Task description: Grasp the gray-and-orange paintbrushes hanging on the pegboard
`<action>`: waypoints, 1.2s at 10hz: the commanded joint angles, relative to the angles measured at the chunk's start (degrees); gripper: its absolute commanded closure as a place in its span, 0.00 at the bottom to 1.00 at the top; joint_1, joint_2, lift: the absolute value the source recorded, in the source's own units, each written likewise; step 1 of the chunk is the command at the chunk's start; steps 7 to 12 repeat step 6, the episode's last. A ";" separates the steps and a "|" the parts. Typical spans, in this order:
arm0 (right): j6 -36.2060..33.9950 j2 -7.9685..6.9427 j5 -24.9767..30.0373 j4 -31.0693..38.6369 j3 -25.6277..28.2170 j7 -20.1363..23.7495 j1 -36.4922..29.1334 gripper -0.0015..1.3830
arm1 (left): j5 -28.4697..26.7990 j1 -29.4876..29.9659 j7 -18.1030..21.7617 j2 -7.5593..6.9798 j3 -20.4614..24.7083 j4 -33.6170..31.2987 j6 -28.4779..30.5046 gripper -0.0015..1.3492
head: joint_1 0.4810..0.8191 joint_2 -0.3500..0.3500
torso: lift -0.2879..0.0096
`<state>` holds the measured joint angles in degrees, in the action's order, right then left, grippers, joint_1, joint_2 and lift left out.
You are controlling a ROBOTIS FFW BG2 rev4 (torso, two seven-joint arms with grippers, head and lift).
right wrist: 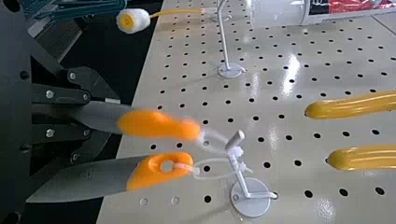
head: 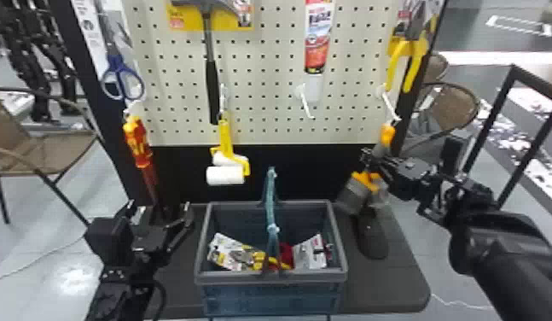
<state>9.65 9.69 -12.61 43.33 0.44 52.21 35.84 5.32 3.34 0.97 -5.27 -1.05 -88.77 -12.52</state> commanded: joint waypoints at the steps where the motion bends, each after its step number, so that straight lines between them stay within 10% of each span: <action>1: 0.11 0.07 -0.13 0.00 0.00 0.09 0.02 0.92 | 0.04 0.09 0.00 0.00 0.00 0.00 0.04 0.09 | 0.20 0.50 | 0.63; 12: 0.20 0.24 -0.48 0.00 0.00 0.00 -0.06 0.92 | 0.04 0.09 0.00 -0.09 0.00 0.09 0.04 0.09 | 0.20 0.50 | 0.63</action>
